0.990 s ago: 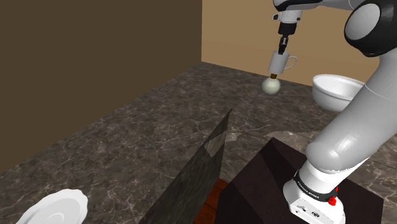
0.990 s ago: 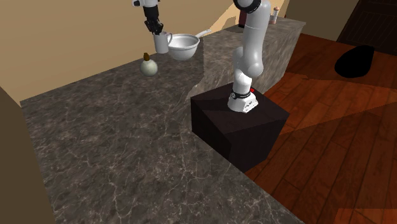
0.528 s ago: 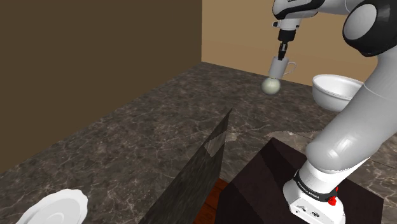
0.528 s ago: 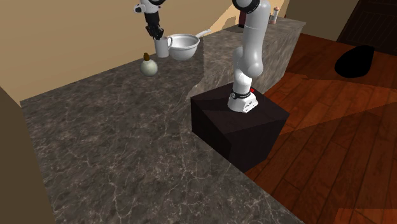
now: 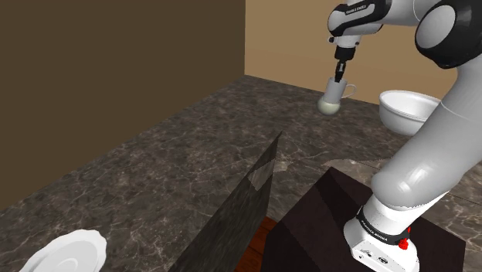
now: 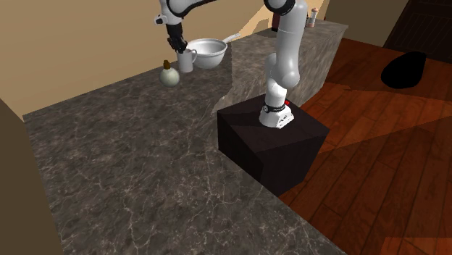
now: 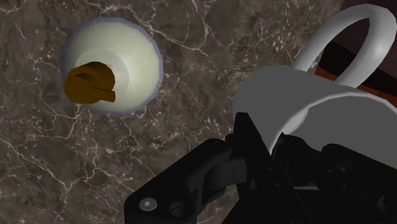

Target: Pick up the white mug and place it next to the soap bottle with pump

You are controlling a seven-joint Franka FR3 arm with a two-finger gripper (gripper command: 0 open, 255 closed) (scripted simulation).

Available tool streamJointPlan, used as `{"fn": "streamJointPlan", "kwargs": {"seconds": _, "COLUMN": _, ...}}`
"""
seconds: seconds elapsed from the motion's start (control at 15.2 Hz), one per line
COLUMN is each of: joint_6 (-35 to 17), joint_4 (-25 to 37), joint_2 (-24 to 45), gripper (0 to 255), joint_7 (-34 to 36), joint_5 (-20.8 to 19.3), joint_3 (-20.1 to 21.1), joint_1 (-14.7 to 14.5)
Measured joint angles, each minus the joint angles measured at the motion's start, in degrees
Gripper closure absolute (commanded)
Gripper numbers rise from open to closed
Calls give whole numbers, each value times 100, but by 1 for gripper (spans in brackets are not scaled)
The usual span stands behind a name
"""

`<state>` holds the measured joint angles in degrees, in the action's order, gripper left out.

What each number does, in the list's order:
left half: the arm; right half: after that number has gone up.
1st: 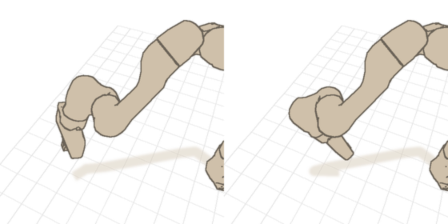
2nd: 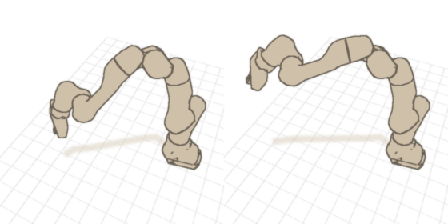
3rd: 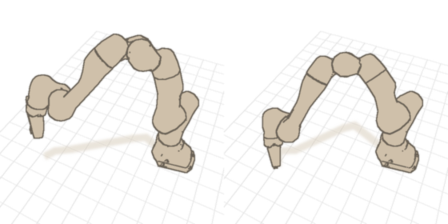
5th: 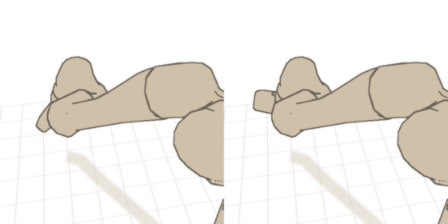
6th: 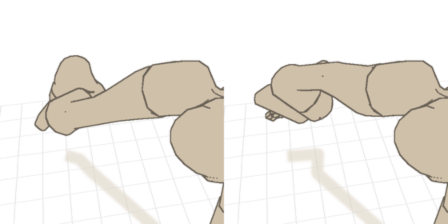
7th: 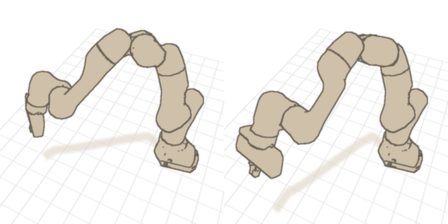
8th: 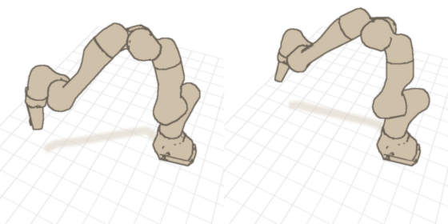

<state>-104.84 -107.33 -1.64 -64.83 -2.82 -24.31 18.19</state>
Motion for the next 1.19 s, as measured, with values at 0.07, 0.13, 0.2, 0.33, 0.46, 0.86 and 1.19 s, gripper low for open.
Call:
{"fn": "streamJointPlan", "kwargs": {"seconds": 0.07, "joint_6": -68, "joint_4": -64, "joint_2": 4, "gripper": 255, "joint_7": -7, "joint_5": 0, "joint_3": -5, "joint_1": 4}}
{"fn": "streamJointPlan", "kwargs": {"seconds": 0.13, "joint_6": -140, "joint_4": -148, "joint_2": -9, "gripper": 255, "joint_7": 1, "joint_5": -6, "joint_3": -3, "joint_1": 3}}
{"fn": "streamJointPlan", "kwargs": {"seconds": 0.2, "joint_6": -229, "joint_4": -229, "joint_2": -1, "gripper": 255, "joint_7": 9, "joint_5": -4, "joint_3": -2, "joint_1": 2}}
{"fn": "streamJointPlan", "kwargs": {"seconds": 0.33, "joint_6": -372, "joint_4": -333, "joint_2": 42, "gripper": 255, "joint_7": 3, "joint_5": 13, "joint_3": -5, "joint_1": 4}}
{"fn": "streamJointPlan", "kwargs": {"seconds": 0.46, "joint_6": -531, "joint_4": -463, "joint_2": 74, "gripper": 255, "joint_7": -6, "joint_5": 24, "joint_3": -12, "joint_1": 9}}
{"fn": "streamJointPlan", "kwargs": {"seconds": 0.86, "joint_6": -996, "joint_4": -811, "joint_2": 202, "gripper": 255, "joint_7": -34, "joint_5": 72, "joint_3": -25, "joint_1": 22}}
{"fn": "streamJointPlan", "kwargs": {"seconds": 1.19, "joint_6": -1358, "joint_4": -1064, "joint_2": 319, "gripper": 255, "joint_7": -57, "joint_5": 121, "joint_3": -30, "joint_1": 29}}
